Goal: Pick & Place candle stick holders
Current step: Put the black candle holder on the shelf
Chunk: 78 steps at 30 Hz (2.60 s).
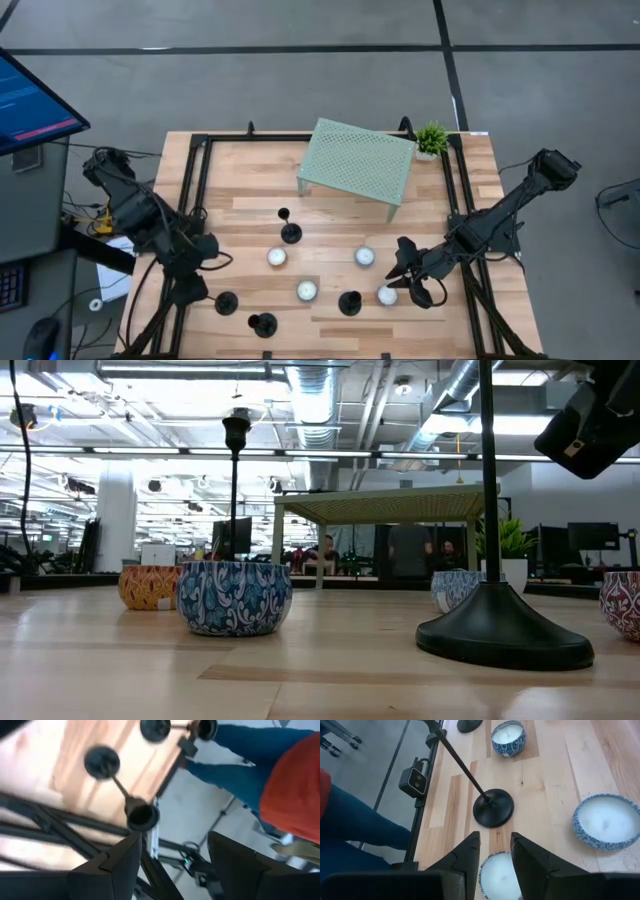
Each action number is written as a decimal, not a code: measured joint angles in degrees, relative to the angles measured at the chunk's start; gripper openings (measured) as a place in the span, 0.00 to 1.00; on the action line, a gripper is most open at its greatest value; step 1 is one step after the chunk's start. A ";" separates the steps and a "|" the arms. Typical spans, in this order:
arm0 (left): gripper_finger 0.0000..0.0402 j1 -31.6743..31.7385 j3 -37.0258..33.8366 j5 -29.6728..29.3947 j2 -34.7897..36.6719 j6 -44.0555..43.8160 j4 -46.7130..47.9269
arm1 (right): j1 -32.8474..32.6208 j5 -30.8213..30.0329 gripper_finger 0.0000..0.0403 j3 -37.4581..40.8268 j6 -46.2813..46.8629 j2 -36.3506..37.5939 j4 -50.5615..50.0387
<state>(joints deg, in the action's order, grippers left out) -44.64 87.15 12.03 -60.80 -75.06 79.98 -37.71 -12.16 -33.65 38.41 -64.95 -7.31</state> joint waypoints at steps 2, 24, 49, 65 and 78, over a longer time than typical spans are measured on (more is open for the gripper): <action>0.57 0.00 0.00 -2.19 -0.49 2.01 0.33 | -0.04 0.02 0.26 0.00 0.02 0.00 0.00; 0.57 -0.22 0.00 -8.03 -1.94 4.25 1.27 | -0.09 0.04 0.26 0.26 0.04 -0.02 -0.15; 0.57 -7.61 0.00 -9.66 -5.39 2.77 4.42 | -0.07 -0.07 0.26 0.26 0.00 -0.02 -1.22; 0.57 -7.58 -0.01 -13.13 -6.53 4.77 4.11 | -0.04 -0.20 0.26 0.26 -1.05 -0.02 -1.40; 0.57 -7.52 -0.02 -12.66 -5.15 2.37 3.30 | 0.37 -0.83 0.26 0.24 -1.46 -0.02 -1.68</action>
<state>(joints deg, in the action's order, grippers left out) -52.16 87.13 -0.64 -65.95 -72.68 83.29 -37.34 -12.99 -33.41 36.95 -64.97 -8.99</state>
